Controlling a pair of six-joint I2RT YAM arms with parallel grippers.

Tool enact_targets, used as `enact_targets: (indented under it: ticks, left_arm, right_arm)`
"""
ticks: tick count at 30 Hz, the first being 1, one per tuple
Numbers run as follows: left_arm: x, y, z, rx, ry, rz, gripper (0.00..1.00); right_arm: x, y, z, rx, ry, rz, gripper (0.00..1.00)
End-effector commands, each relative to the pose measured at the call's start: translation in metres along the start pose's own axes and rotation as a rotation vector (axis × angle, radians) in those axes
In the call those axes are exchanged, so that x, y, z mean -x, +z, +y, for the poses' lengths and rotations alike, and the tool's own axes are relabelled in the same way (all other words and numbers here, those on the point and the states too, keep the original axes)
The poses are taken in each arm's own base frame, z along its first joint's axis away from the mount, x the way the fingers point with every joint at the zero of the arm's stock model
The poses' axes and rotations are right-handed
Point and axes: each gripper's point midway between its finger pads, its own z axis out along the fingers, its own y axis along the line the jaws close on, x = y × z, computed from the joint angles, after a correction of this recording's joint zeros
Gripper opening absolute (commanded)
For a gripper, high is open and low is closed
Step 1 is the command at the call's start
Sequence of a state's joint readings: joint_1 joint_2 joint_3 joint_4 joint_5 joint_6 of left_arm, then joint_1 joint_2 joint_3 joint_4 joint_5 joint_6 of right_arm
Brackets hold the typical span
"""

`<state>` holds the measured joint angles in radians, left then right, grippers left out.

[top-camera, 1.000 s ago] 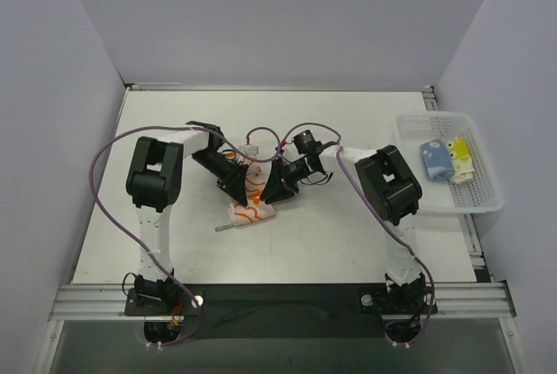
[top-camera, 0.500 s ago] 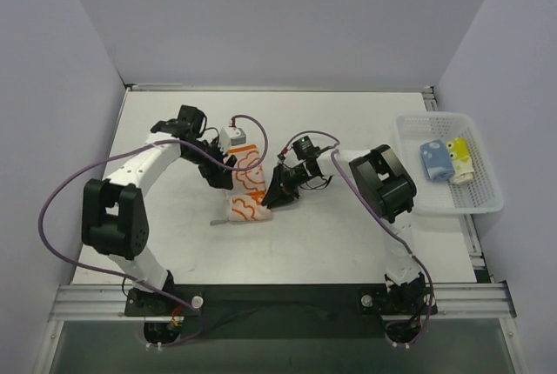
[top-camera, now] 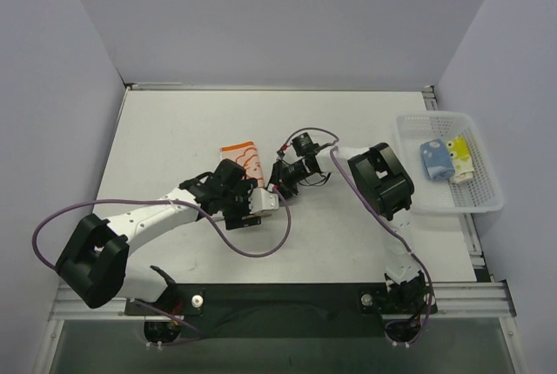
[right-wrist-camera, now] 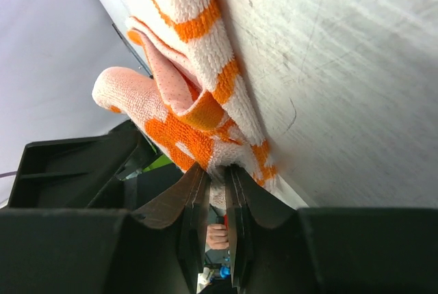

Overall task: Roll the towels
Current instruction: Roll the towel

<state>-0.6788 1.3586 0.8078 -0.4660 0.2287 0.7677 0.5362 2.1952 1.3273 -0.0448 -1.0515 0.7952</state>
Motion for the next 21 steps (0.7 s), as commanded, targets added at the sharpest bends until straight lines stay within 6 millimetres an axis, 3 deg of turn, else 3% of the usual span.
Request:
enact_targets:
  ticks: [1, 5, 10, 13, 16, 17, 19, 20, 21]
  left_arm:
    - [0.012, 0.011, 0.035, 0.154, 0.062, -0.022, 0.79]
    - [-0.001, 0.03, 0.023, 0.107, 0.108, 0.017, 0.73]
    - [-0.026, 0.048, -0.003, -0.062, 0.069, 0.114, 0.46]
    - [-0.032, 0.045, -0.016, -0.168, 0.017, 0.116, 0.38]
    - [-0.027, 0.039, -0.026, -0.319, -0.071, 0.081, 0.26]
    - [-0.025, 0.031, -0.04, -0.419, -0.119, 0.063, 0.23]
    - [-0.02, 0.027, -0.029, -0.474, -0.2, 0.042, 0.18]
    - [-0.015, 0.019, -0.038, -0.555, -0.245, 0.029, 0.16]
    - [-0.012, 0.021, -0.032, -0.581, -0.27, 0.022, 0.15]
  right_arm:
    - [0.001, -0.001, -0.014, -0.045, 0.091, 0.012, 0.17]
    - [0.004, -0.002, -0.015, -0.043, 0.097, 0.008, 0.17]
    - [0.011, -0.009, -0.01, -0.032, 0.079, -0.011, 0.17]
    - [0.018, -0.021, -0.004, -0.005, 0.062, -0.031, 0.17]
    - [0.033, -0.044, 0.018, 0.046, -0.022, -0.079, 0.24]
    - [0.043, -0.06, 0.024, 0.055, -0.056, -0.115, 0.27]
    - [0.051, -0.087, 0.03, 0.013, -0.212, -0.185, 0.37]
    - [0.051, -0.098, 0.03, -0.01, -0.238, -0.204, 0.4]
    - [0.058, -0.114, 0.028, -0.019, -0.26, -0.248, 0.42]
